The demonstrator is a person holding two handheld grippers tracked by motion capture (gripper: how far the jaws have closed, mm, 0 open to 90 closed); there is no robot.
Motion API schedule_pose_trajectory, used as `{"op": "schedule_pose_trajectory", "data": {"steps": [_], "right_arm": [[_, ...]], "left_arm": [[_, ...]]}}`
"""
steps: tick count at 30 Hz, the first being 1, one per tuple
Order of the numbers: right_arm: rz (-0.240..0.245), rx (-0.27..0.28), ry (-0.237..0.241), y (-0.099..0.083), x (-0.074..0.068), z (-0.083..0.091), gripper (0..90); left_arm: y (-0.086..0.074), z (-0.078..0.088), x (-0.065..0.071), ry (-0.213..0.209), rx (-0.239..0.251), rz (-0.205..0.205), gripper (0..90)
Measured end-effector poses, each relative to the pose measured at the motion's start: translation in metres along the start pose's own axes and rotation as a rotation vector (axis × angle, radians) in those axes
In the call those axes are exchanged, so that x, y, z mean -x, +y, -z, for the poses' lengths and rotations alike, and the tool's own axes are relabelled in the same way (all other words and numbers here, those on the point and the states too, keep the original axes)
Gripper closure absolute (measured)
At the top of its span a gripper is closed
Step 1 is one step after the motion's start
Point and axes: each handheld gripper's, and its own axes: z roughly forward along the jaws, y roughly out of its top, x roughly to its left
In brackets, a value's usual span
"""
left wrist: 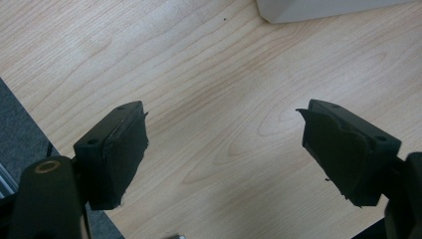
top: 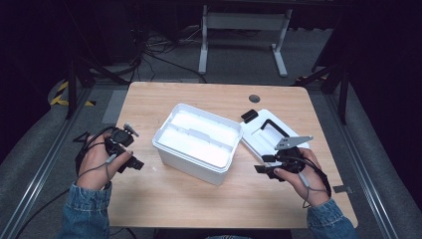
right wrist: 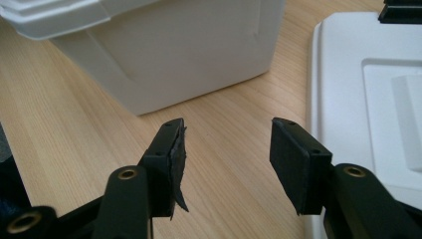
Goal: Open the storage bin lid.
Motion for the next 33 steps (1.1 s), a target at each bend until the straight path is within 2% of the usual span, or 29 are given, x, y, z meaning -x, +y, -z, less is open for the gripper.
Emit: {"op": "schedule_pose_trajectory", "data": {"steps": [12, 18, 20, 22, 25, 33], "right_arm": [[0.001, -0.032, 0.017, -0.014, -0.007, -0.017, 48.5], [0.02, -0.055, 0.02, -0.022, -0.011, -0.033, 47.9], [0.027, -0.067, 0.017, -0.024, -0.012, -0.038, 47.8], [0.035, -0.071, 0.015, -0.026, -0.013, -0.042, 47.4], [0.032, -0.06, 0.015, -0.028, -0.014, -0.045, 47.4], [0.058, -0.049, 0.006, -0.033, -0.018, -0.056, 47.4]], "left_arm": [[-0.001, 0.002, -0.001, -0.003, 0.007, 0.005, 18.7], [-0.002, 0.004, -0.004, 0.006, 0.022, -0.011, 18.6], [-0.002, 0.004, -0.003, -0.004, 0.024, 0.005, 18.6], [-0.002, 0.004, -0.003, -0.004, 0.026, 0.005, 18.6], [-0.002, 0.004, -0.004, 0.001, 0.027, -0.008, 18.6], [-0.001, 0.002, -0.002, -0.004, 0.025, -0.002, 18.6]]}}
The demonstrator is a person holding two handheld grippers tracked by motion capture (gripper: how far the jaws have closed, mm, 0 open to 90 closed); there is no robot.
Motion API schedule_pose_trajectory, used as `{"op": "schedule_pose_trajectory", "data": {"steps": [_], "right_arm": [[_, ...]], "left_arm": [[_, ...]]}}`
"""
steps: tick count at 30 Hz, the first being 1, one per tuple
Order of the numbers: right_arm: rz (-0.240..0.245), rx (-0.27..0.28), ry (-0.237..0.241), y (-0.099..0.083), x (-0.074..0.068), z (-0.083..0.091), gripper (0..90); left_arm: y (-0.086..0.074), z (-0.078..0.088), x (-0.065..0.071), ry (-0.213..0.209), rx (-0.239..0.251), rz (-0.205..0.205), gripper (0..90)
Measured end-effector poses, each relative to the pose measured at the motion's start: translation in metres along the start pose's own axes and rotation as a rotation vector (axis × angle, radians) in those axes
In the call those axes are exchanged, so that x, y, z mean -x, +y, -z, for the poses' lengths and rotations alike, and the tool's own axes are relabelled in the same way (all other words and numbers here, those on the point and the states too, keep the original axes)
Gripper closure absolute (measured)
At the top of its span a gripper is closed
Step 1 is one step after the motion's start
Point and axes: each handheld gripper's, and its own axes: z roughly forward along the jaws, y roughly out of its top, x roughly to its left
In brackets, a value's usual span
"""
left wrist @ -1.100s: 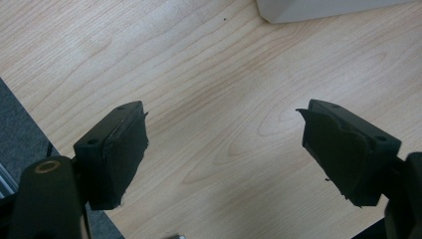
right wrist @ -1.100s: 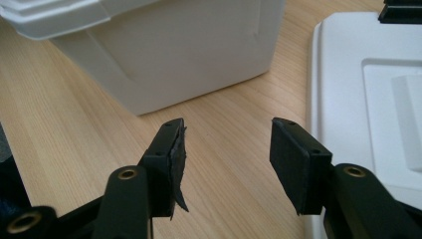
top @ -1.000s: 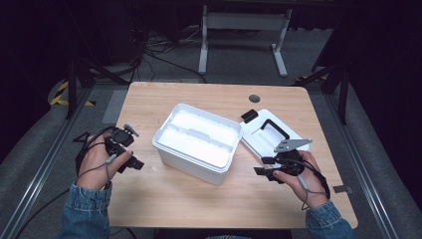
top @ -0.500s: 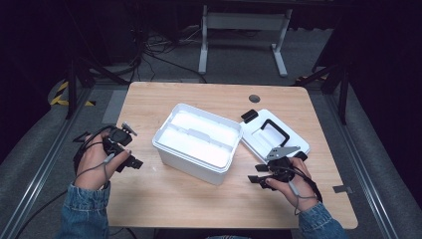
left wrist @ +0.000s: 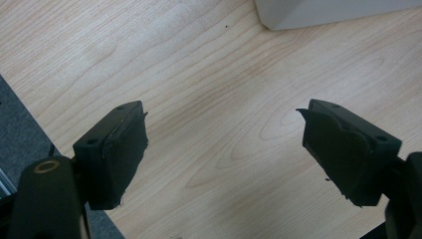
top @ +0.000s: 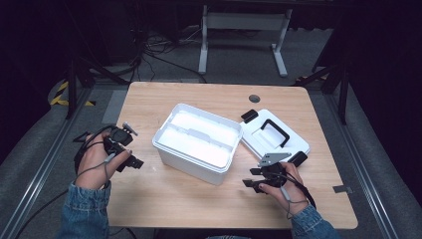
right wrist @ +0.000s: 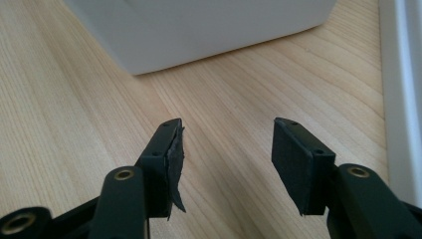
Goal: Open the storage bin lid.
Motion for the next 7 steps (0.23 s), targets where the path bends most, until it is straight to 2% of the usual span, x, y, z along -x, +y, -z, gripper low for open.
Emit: {"op": "schedule_pose_trajectory", "data": {"steps": [5, 7], "right_arm": [[0.004, -0.003, 0.004, -0.0017, -0.0013, -0.0038, 47.4], [0.007, -0.002, 0.004, -0.002, -0.0016, -0.0048, 47.3]], "left_arm": [[-0.0023, -0.0015, 0.0025, 0.054, 0.038, -0.007, 18.6], [-0.0026, -0.0015, 0.0026, 0.057, 0.042, -0.007, 18.8]]}}
